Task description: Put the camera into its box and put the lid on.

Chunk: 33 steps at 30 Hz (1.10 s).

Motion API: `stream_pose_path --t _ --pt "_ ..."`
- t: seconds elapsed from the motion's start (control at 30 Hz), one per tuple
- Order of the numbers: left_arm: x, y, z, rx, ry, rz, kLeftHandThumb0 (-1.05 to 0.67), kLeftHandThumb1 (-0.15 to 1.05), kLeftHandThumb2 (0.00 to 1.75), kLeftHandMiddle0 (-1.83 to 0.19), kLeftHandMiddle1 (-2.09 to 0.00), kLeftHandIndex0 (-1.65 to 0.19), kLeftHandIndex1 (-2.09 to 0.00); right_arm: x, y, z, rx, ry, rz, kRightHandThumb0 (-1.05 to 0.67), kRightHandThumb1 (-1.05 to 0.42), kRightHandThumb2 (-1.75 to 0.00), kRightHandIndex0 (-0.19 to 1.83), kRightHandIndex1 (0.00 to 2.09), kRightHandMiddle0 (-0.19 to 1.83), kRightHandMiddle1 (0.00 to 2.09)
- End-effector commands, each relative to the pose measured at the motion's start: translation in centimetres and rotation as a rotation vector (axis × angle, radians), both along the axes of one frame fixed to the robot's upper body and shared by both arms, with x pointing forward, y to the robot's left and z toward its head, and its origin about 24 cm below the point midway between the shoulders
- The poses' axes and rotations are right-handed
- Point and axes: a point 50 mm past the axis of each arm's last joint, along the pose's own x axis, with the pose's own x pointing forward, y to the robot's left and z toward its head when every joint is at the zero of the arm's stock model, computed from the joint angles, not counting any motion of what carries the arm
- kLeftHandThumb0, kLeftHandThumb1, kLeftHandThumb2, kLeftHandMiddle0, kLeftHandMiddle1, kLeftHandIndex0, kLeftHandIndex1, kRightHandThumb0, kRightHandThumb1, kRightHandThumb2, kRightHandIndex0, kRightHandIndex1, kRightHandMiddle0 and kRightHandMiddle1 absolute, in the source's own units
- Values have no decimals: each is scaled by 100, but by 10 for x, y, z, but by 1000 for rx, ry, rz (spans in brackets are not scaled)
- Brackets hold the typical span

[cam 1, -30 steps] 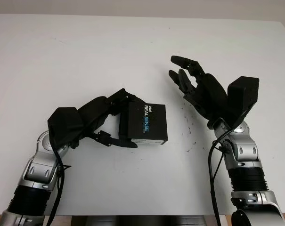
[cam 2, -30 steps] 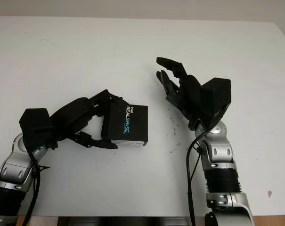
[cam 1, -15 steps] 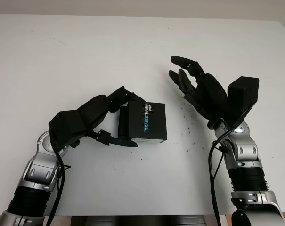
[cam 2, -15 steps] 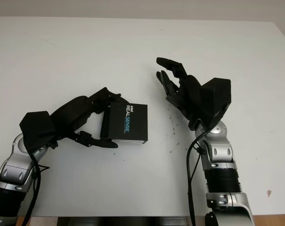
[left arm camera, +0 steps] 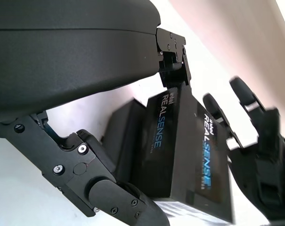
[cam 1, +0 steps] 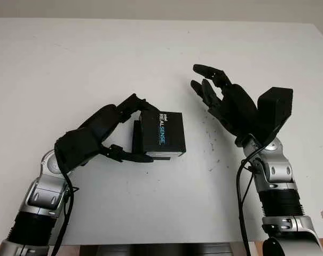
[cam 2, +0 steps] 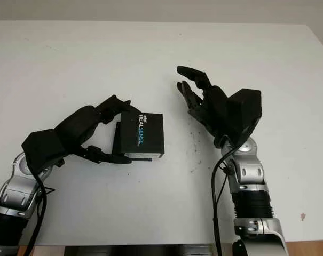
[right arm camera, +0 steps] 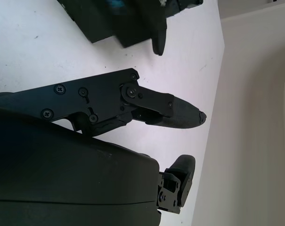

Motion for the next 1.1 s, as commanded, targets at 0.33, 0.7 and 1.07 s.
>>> stream_pose_path --t 0.33,0.7,1.07 --pt "4 18 -1 9 -3 68 -45 105 40 -14 -6 -40 -167 0 -8 0 -11 -5 -13 -55 -105 -60 20 6 -19 87" --pt "4 18 1 7 0 58 -43 105 38 -15 -6 -40 -168 1 -7 1 -10 -5 -13 -54 -105 -60 20 5 -19 86" --pt "7 13 19 7 -35 21 -43 105 38 -16 -6 -42 -170 1 -6 1 -18 -1 -3 -54 -105 -60 19 5 -19 86"
